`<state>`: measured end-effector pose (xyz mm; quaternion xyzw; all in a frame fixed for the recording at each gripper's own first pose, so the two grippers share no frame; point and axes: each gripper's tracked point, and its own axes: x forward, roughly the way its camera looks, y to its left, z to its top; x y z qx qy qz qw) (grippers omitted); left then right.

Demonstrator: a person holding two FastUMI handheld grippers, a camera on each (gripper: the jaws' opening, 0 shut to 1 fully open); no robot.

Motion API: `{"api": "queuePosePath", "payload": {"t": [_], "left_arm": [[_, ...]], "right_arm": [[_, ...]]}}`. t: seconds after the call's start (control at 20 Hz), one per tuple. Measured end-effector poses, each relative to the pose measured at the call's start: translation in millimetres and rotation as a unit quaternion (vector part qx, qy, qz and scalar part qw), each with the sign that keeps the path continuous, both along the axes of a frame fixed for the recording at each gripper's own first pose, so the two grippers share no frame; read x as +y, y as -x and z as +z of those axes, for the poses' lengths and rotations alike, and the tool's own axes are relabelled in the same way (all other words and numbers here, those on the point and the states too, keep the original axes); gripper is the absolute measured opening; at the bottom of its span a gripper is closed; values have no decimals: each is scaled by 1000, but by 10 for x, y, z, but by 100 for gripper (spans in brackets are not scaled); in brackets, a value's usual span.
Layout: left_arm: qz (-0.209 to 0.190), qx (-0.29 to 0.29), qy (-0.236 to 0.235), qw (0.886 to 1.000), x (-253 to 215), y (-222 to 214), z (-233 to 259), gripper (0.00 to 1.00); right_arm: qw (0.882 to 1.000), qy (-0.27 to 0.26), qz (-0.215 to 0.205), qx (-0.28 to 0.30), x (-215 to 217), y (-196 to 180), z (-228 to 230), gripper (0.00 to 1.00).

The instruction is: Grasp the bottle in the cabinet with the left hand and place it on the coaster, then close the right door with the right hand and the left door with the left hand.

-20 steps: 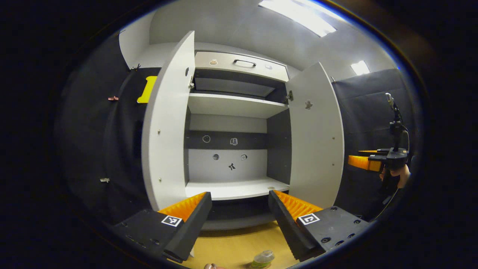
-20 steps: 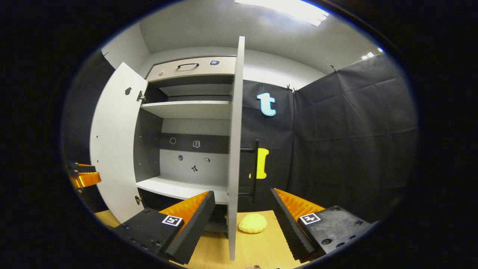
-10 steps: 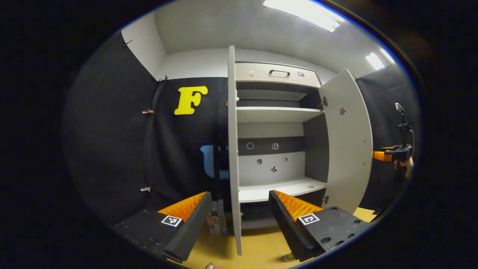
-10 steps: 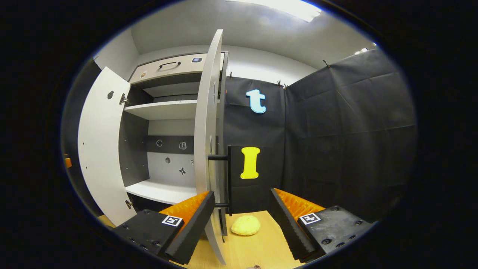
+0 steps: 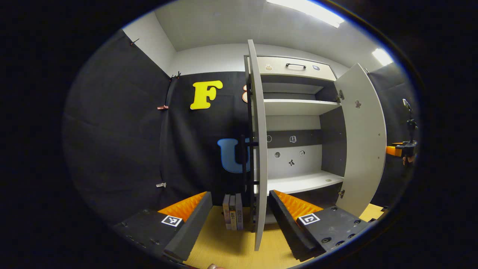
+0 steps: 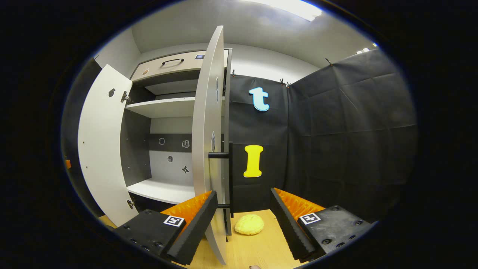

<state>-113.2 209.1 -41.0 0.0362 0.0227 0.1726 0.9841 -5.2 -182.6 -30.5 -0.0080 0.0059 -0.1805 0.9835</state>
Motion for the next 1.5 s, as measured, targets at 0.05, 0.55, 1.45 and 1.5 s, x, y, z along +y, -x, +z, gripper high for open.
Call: {"api": "queuePosePath", "payload": {"t": [0.05,0.55,1.45,1.5], "left_arm": [[1,0,-2,1000,15,-5,-3,97],[19,4,-12,1000,164,55,-56,97],[-4,-14,20,1000,458,-406,-130,97],[-12,-16,22,1000,439,-479,-131,97]], "right_arm": [[1000,-3,6,0,57,-17,-1,95],[994,-22,108,9,874,-513,-108,96],[992,-15,127,13,1214,-656,-145,98],[992,-14,121,12,1189,-626,-135,98]]}}
